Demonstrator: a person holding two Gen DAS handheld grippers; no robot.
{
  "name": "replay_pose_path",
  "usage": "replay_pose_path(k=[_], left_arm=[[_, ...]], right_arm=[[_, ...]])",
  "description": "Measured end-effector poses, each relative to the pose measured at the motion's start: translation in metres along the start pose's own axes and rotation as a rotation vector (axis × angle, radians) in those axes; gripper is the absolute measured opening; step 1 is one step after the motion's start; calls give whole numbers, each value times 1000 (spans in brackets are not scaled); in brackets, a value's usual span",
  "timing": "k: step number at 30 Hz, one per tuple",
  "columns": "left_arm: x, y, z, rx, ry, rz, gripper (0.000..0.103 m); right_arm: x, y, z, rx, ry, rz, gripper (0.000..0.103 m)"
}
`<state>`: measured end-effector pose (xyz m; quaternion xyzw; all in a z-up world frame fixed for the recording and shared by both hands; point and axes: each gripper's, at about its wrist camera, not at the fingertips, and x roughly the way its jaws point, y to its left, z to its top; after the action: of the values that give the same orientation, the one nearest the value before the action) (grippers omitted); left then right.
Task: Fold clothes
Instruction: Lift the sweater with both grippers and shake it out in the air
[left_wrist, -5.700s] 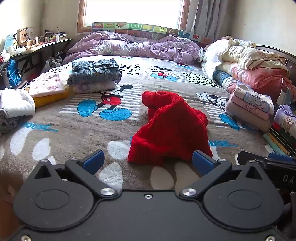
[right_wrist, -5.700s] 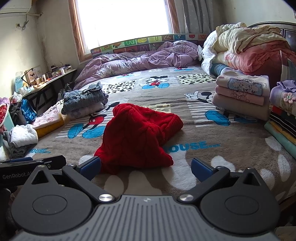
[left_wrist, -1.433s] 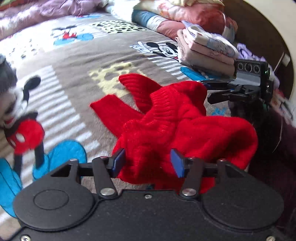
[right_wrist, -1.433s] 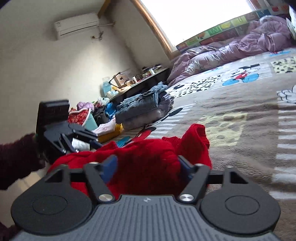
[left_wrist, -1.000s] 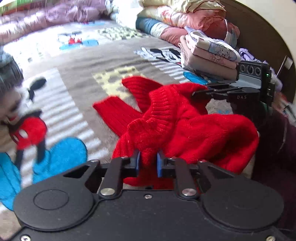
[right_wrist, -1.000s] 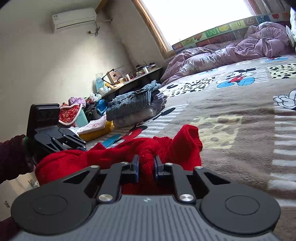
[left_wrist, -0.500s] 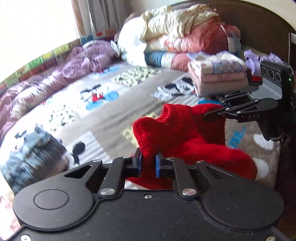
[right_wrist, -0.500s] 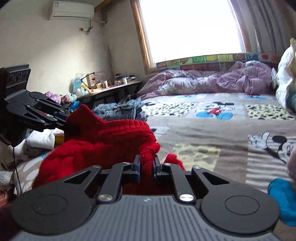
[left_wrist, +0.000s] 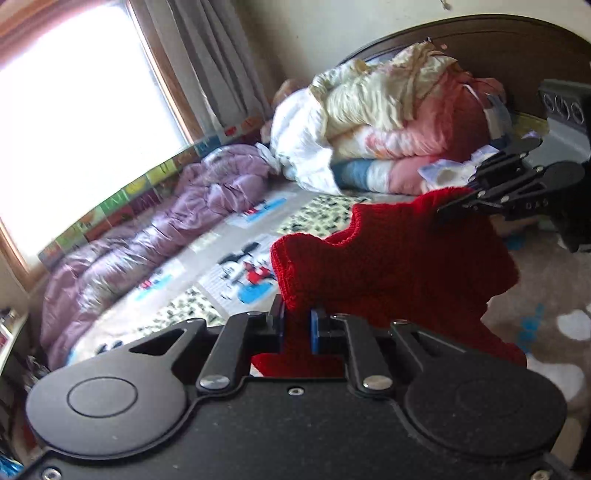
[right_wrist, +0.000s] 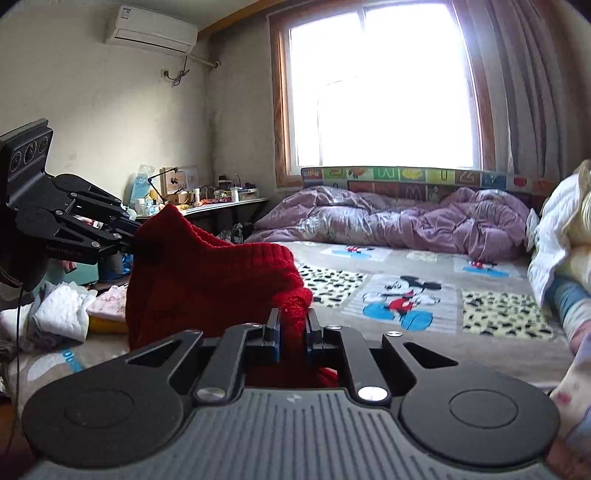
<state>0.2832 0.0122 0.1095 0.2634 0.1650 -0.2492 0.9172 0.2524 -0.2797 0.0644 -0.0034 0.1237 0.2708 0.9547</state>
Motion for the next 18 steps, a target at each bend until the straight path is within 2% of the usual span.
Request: replay_pose_path(k=[10, 18], left_arm=[[27, 39, 35, 22, -43, 138, 11], [72, 57, 54, 56, -40, 252, 11]], right_arm=[[33, -27, 69, -73, -19, -69, 13], [82, -48, 101, -140, -32, -188, 13]])
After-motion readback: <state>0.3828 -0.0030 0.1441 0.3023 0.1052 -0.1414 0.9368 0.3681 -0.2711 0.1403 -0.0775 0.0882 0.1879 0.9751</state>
